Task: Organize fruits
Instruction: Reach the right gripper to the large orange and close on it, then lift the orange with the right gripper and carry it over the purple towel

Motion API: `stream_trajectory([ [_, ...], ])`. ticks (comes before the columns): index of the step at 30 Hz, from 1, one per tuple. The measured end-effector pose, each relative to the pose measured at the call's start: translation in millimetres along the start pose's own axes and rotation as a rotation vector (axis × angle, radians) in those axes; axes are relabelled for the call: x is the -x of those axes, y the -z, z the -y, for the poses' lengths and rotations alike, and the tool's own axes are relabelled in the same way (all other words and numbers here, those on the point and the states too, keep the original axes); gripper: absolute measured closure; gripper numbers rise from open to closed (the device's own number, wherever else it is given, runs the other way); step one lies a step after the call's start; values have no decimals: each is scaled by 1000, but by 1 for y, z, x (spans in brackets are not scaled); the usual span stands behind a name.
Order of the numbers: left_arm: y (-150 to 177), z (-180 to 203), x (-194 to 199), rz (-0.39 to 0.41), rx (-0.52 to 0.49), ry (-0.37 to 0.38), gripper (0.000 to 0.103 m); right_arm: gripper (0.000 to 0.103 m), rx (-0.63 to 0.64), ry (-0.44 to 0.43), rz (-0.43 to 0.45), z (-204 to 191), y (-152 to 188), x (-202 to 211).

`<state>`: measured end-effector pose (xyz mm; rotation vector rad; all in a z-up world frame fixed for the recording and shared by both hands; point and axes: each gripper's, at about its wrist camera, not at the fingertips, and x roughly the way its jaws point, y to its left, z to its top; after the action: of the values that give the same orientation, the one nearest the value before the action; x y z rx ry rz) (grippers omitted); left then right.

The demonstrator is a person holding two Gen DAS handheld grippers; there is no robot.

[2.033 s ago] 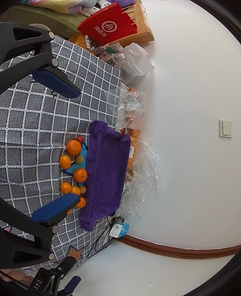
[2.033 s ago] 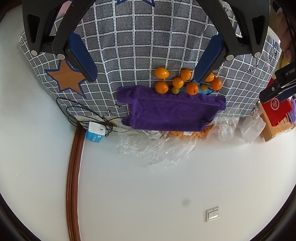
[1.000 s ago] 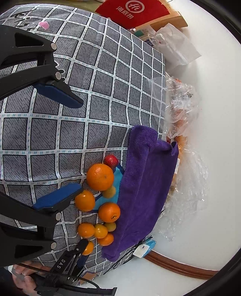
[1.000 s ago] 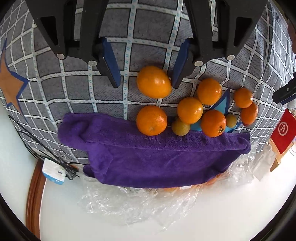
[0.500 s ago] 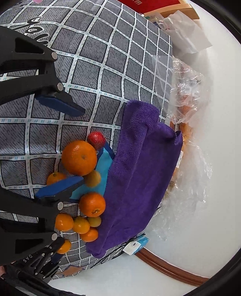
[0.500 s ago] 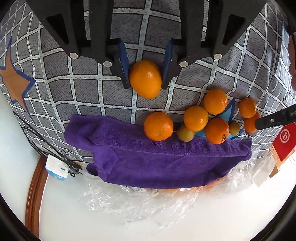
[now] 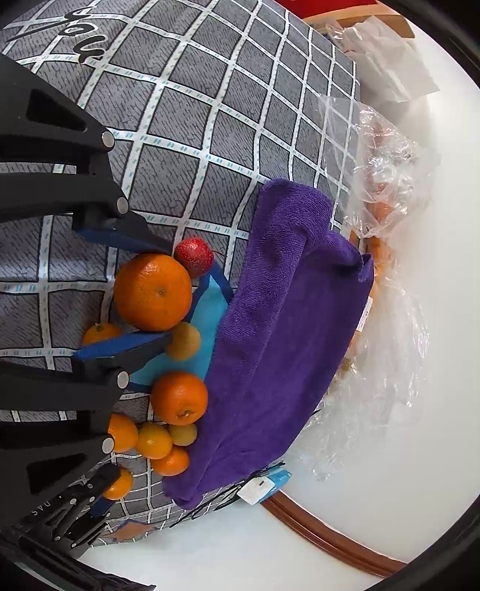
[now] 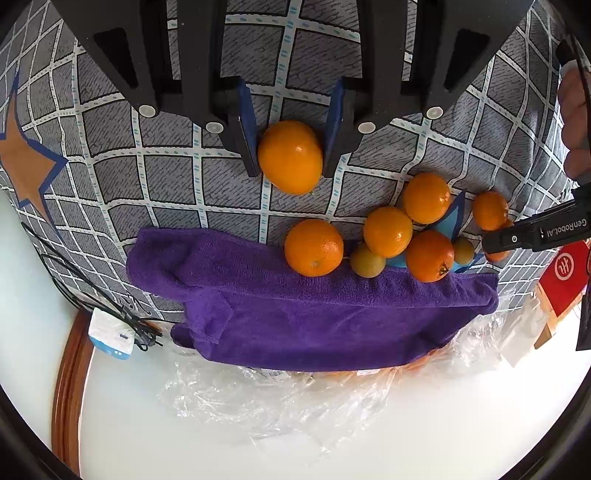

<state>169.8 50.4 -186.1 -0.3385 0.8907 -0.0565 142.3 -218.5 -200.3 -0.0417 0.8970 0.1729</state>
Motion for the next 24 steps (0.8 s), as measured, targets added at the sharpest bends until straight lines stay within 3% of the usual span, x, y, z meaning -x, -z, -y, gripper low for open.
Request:
stream_trajectory([
  [14, 9, -26, 48, 39, 34, -46, 64, 70, -69, -43, 51, 11, 4, 18],
  [24, -16, -15, 81, 115, 13, -47, 64, 70, -67, -33, 94, 10, -15, 51],
])
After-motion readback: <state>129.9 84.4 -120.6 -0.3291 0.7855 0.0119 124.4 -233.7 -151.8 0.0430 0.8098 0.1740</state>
